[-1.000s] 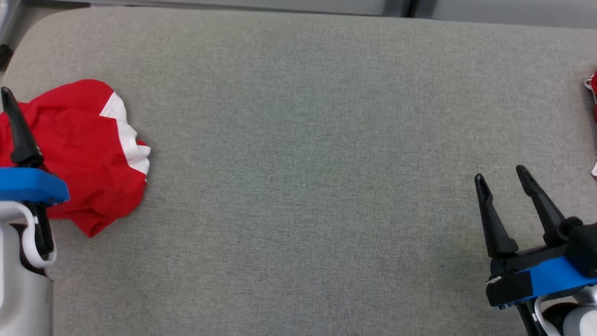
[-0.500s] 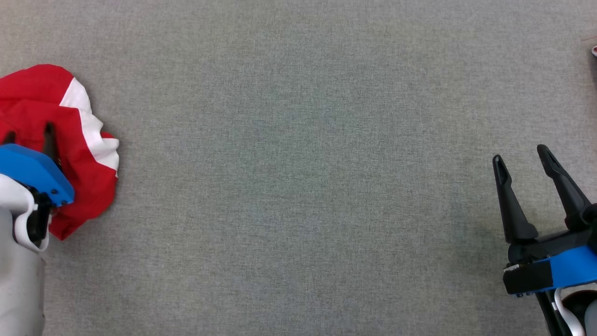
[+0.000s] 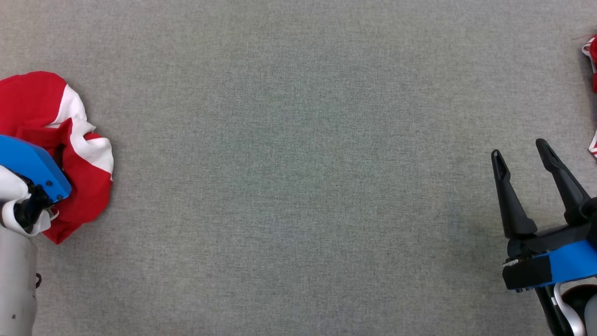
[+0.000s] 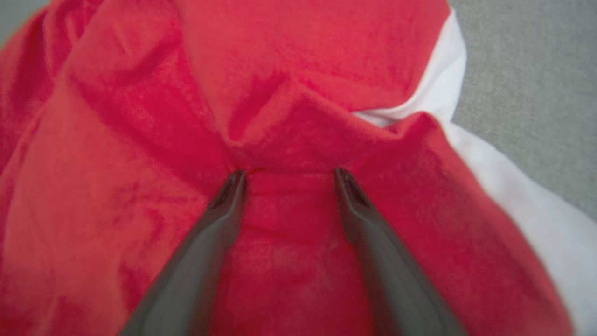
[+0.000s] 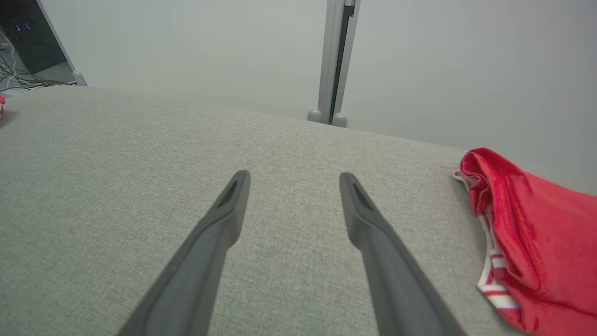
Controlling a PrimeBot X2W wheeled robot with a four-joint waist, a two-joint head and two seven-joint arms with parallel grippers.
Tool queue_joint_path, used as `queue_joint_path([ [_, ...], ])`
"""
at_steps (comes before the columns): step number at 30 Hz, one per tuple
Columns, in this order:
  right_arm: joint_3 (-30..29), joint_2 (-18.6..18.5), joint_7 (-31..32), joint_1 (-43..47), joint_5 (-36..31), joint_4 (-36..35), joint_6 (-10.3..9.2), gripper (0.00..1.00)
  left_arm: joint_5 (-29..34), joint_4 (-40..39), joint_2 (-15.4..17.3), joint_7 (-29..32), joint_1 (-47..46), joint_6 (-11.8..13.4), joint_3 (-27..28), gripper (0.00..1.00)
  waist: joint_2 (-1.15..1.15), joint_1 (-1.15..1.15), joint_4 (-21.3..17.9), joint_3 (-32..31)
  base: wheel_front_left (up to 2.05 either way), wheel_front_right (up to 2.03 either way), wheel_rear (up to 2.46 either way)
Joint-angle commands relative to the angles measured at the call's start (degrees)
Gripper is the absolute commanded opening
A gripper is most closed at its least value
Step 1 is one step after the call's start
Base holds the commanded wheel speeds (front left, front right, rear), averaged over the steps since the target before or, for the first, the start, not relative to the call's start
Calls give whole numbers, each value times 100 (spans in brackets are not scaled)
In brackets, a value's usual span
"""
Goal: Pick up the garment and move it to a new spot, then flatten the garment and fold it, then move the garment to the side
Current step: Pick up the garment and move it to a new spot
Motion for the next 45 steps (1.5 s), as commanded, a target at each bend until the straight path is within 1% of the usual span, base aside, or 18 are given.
queue_joint_path([
  [1, -6, -27, -12, -16, 7, 10, 1, 100, -24, 251, -216, 287, 200, -21, -111, 100, 0, 1, -18, -11, 0, 0, 0],
  [2, -15, -31, -19, 3, 13, 19, 1, 100, -28, 297, -224, 359, 197, -30, -145, 83, 0, 1, -29, -17, 0, 0, 0],
  [3, -21, -25, -19, 18, 13, 32, 1, 100, -27, 314, -217, 393, 175, -28, -160, 40, 0, 1, -41, -32, 0, 0, 0],
  [4, -22, -12, -18, 27, 9, 37, 1, 100, -25, 315, -207, 415, 140, -17, -171, 10, 0, 1, -49, -41, 0, 0, 0],
  [5, -14, 0, -21, 31, 8, 48, 1, 100, -18, 302, -192, 394, 109, -12, -173, 0, 0, 1, -64, -57, 0, 0, 0],
  [9, 8, 54, -51, 1, 30, 98, 1, 100, 52, 191, -49, 131, -13, 8, -187, 0, 0, 1, -129, -118, 0, 0, 0],
  [12, 15, 84, -93, 2, 65, 174, 1, 100, 149, 29, 46, -237, -93, 19, -219, 0, 0, 1, -194, -202, 0, 0, 0],
  [14, 14, 117, -147, 18, 69, 231, 1, 100, 237, -115, 124, -627, -178, 53, -234, 0, 0, 1, -245, -264, 0, 0, 0],
  [18, 39, 206, -235, 64, 97, 365, 1, 100, 439, -381, 194, -1265, -312, 27, -369, 0, 0, 1, -386, -419, 0, 0, 0],
  [22, 79, 328, -350, 86, 113, 490, 1, 100, 644, -715, 237, -1805, -479, -39, -578, 0, 0, 1, -600, -556, 0, 0, 0],
  [27, 118, 478, -498, 128, 158, 673, 1, 100, 815, -1162, 289, -2178, -790, -107, -852, 0, 0, 1, -947, -686, 0, 0, 0],
  [32, 155, 622, -671, 152, 199, 879, 1, 100, 830, -1722, 170, -2341, -1089, -155, -1113, 0, 0, 1, -1348, -771, 0, 0, 0],
  [38, 227, 765, -894, 167, 267, 1142, 1, 100, 775, -2411, -117, -2358, -1312, -191, -1591, 0, 0, 1, -1811, -839, 0, 0, 0],
  [44, 293, 846, -1057, 143, 335, 1379, 1, 100, 766, -2804, -449, -2253, -1182, -196, -2137, 0, 0, 1, -2088, -867, 0, 0, 0],
  [45, 293, 846, -1057, 143, 335, 1379, 1, 100, 766, -2804, -449, -2253, -1182, -196, -2137, 0, 0, 1, -2088, -867, 0, 0, 0],
])
